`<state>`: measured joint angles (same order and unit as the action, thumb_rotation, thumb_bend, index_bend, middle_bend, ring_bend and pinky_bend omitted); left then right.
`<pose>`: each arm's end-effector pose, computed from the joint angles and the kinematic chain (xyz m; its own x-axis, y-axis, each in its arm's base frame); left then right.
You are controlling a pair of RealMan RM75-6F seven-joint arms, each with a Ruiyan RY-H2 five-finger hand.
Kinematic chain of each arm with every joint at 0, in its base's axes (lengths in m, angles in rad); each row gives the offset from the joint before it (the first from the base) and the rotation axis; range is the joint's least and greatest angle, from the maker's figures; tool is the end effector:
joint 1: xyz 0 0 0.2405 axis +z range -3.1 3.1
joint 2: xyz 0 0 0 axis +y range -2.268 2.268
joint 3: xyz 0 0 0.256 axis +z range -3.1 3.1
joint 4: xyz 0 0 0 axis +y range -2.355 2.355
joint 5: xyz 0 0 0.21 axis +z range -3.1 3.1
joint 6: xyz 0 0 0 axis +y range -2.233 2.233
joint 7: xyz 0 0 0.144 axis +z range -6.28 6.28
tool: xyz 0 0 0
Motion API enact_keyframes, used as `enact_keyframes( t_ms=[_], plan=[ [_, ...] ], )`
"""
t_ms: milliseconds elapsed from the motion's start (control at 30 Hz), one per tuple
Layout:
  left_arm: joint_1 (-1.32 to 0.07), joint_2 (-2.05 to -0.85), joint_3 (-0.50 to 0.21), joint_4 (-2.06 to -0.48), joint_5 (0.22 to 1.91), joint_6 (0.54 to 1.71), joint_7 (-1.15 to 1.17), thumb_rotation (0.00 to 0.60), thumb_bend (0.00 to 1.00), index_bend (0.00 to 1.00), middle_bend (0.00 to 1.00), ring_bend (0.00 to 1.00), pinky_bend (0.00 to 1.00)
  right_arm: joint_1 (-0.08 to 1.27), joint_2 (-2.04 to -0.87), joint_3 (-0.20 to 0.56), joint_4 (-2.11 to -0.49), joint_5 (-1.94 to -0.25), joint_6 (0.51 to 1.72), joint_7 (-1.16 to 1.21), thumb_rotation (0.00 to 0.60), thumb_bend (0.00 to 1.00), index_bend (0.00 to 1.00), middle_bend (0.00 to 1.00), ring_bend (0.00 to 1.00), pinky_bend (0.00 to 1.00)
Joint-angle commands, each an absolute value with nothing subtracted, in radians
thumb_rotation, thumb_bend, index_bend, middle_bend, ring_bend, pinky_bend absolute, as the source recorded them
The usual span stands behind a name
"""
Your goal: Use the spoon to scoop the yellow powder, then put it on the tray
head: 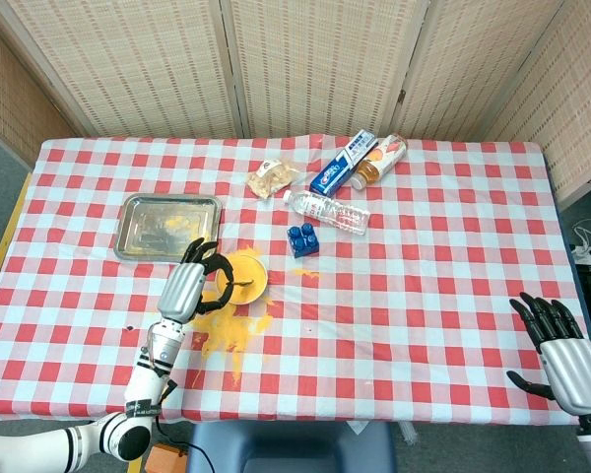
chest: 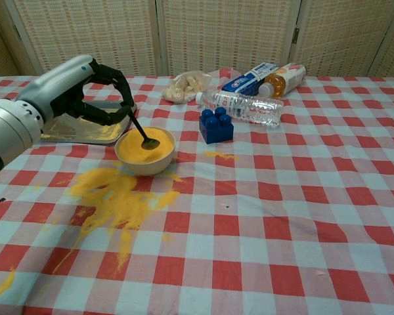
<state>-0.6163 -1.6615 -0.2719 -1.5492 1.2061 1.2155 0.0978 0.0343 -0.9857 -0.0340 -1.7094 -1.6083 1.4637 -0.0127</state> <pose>-0.1254 0.3229 -0.0023 -0.0289 0.1361 0.9903 0.9625 -0.2634 0.0643 -0.3037 -0.1459 0.1723 0.4466 -0.1246 0.8860 -0.8947 -0.0653 0.4418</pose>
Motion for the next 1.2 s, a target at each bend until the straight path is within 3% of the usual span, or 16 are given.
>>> enact_keyframes(
  t_ms=[33, 633, 1200],
  plan=[
    [-0.614, -1.652, -0.272, -1.554, 1.187, 1.202, 0.109, 0.600, 0.67, 0.82, 0.42, 0.12, 0.05, 0.033, -0.986, -0.034, -1.709, -1.610, 1.465, -0.013, 0.600, 0.05, 0.00, 0.00, 0.00, 0.00],
    [-0.643, -1.702, -0.321, -1.393, 1.155, 1.200, 0.090, 0.600, 0.67, 0.82, 0.42, 0.13, 0.05, 0.036, -0.989, -0.031, -1.709, -1.600, 1.457, -0.020, 0.600, 0.05, 0.00, 0.00, 0.00, 0.00],
    [-0.635, -1.700, -0.310, -1.408, 1.200, 1.232, 0.073, 0.600, 0.67, 0.82, 0.42, 0.13, 0.05, 0.036, -0.987, -0.031, -1.712, -1.600, 1.458, -0.021, 0.600, 0.05, 0.00, 0.00, 0.00, 0.00]
  ],
)
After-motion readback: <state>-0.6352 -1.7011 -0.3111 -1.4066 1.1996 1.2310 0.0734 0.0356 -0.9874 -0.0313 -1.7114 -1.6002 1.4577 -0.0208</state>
